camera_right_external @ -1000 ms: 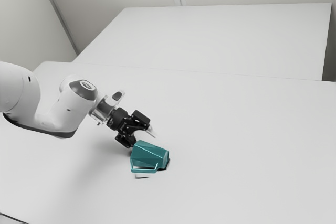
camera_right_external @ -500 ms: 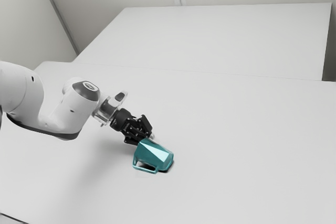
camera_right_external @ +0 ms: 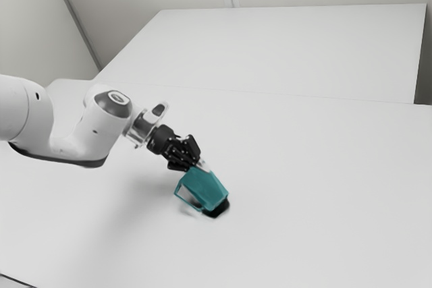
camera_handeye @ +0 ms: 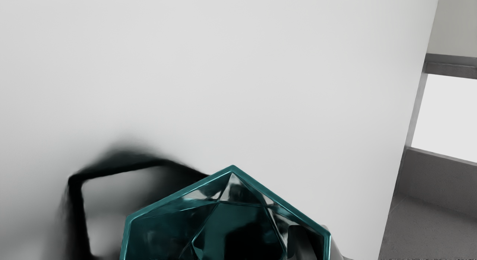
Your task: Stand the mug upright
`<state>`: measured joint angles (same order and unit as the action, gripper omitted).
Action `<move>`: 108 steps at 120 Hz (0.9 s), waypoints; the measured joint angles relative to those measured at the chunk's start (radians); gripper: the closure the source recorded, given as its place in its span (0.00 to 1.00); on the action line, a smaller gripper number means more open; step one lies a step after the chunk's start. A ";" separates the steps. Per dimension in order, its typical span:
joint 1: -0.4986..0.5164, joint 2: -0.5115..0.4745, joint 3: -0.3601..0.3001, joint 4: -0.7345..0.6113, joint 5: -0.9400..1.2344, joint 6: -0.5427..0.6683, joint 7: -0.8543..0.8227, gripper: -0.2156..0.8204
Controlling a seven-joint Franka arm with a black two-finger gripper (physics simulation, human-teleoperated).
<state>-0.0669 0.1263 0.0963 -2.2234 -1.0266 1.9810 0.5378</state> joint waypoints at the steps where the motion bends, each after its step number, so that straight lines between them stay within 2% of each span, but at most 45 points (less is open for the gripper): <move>1: 0.000 -0.001 -0.001 0.001 0.000 0.000 0.000 0.97; 52: -0.017 -0.103 -0.007 0.016 0.072 -0.003 -0.019 0.97; 108: -0.024 -0.141 -0.003 0.082 0.344 -0.015 -0.109 0.97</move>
<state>-0.0911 -0.0152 0.0930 -2.1416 -0.6821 1.9663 0.4291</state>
